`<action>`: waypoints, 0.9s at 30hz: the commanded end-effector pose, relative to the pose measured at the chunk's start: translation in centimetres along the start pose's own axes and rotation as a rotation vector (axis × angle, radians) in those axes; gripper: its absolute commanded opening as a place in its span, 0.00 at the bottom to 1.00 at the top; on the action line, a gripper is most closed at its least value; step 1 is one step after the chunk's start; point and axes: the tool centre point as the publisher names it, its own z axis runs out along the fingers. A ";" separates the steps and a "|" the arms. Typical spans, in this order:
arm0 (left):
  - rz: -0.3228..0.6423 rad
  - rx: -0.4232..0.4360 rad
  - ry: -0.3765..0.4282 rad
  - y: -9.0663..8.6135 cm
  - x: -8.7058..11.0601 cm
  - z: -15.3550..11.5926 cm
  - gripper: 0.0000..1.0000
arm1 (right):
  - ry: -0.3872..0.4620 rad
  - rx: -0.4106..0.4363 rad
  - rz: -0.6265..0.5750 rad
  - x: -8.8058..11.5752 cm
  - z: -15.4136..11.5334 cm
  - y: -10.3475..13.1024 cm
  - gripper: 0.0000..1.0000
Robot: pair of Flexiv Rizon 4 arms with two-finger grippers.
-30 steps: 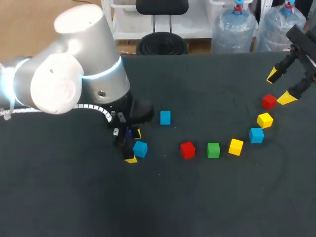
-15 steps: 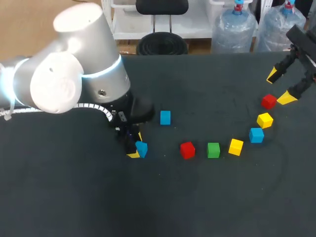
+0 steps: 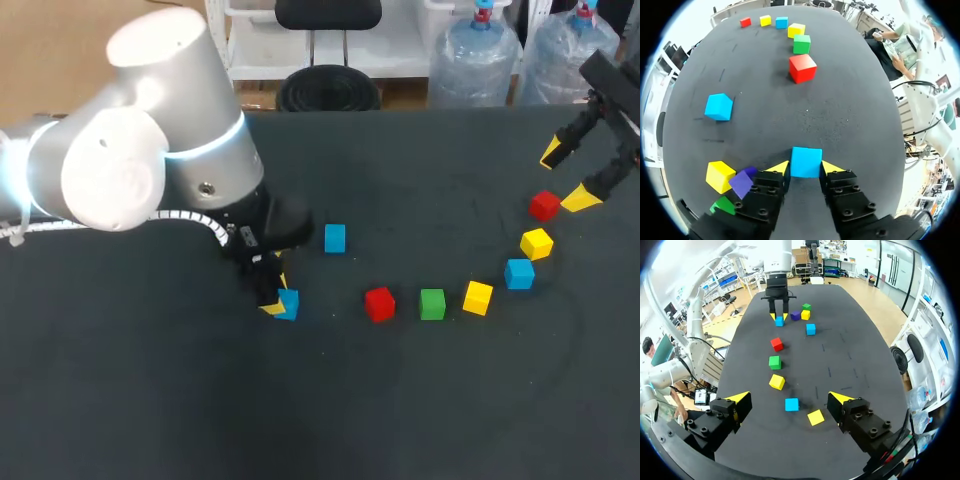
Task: Place the blue cubes, place green cubes on the blue cubes, place the yellow cubes on the green cubes, then place the red cubes on the yellow cubes, and place purple cube on the red cubes.
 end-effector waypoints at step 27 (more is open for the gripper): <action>0.029 0.006 -0.056 3.6 -3.1 -2.6 0.00 | -0.001 -0.002 -0.001 0.0 0.0 -0.1 1.00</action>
